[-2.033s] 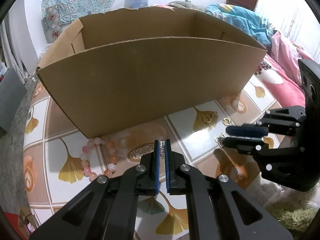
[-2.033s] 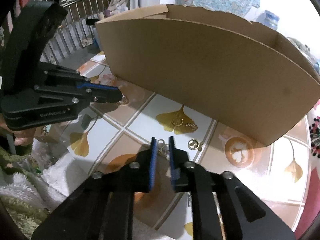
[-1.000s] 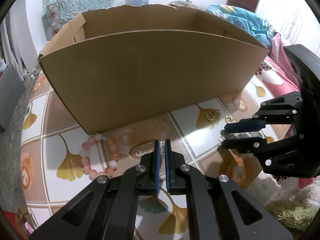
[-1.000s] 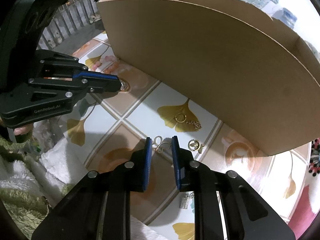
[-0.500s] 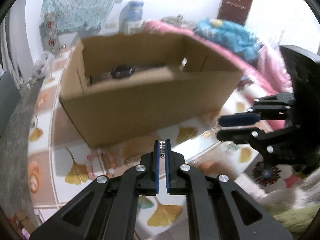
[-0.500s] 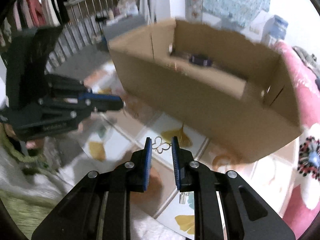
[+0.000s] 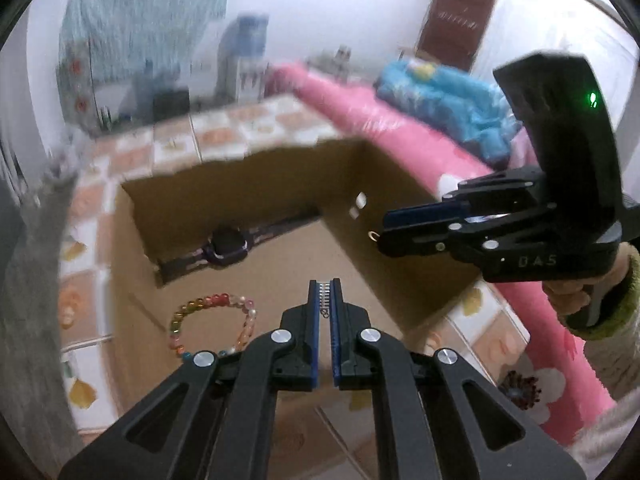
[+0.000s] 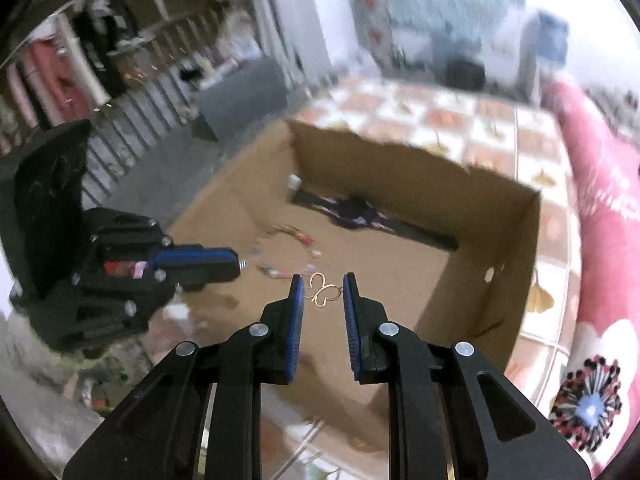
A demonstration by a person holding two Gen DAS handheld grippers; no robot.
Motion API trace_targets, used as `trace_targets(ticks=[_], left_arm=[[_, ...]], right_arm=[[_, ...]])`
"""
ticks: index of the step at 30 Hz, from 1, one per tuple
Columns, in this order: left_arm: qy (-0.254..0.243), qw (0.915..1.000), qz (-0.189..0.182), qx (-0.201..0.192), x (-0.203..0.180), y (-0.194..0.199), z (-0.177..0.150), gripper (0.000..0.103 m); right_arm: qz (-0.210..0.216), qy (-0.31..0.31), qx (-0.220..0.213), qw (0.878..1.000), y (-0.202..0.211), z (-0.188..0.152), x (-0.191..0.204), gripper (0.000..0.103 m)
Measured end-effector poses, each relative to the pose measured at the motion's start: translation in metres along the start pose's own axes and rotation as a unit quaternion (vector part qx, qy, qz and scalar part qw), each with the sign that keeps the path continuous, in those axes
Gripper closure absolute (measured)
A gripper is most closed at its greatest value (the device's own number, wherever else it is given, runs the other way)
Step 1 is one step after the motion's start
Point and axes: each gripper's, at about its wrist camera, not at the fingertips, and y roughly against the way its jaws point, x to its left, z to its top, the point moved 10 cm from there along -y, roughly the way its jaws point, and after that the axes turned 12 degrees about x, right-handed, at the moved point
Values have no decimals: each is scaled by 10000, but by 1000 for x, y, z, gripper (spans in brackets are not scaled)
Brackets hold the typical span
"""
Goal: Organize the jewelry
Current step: 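Carry the butterfly charm into the box and open the right gripper, then withdraw the right gripper from the box toward the remaining charms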
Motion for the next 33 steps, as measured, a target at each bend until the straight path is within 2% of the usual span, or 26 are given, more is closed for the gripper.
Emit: trace_targets(ticks=[5, 8, 10, 12, 17, 23, 29, 33], left_arm=[[472, 9966, -252, 632, 13, -45, 26, 99], [646, 9940, -156, 867, 19, -61, 35, 98], [727, 9928, -331, 897, 17, -63, 37, 95], [831, 9922, -429, 825, 18, -61, 40, 86], [946, 9920, -500, 675, 21, -54, 43, 86], [929, 9942, -404, 363, 19, -30, 43, 86], [796, 9962, -359, -18, 9, 8, 27, 86], [719, 9965, -331, -264, -1, 32, 8, 79]], right_arm=[[22, -294, 652, 9974, -43, 15, -24, 85], [-59, -427, 808, 9958, -54, 15, -34, 84], [-72, -461, 791, 9958, -52, 17, -38, 81], [-48, -506, 736, 9960, -49, 18, -41, 78], [-55, -615, 520, 9967, -36, 22, -52, 78], [-76, -736, 165, 9971, -6, 18, -57, 77], [-45, -789, -188, 9967, 26, 8, -48, 76], [-59, -848, -400, 9956, 45, -8, -41, 70]])
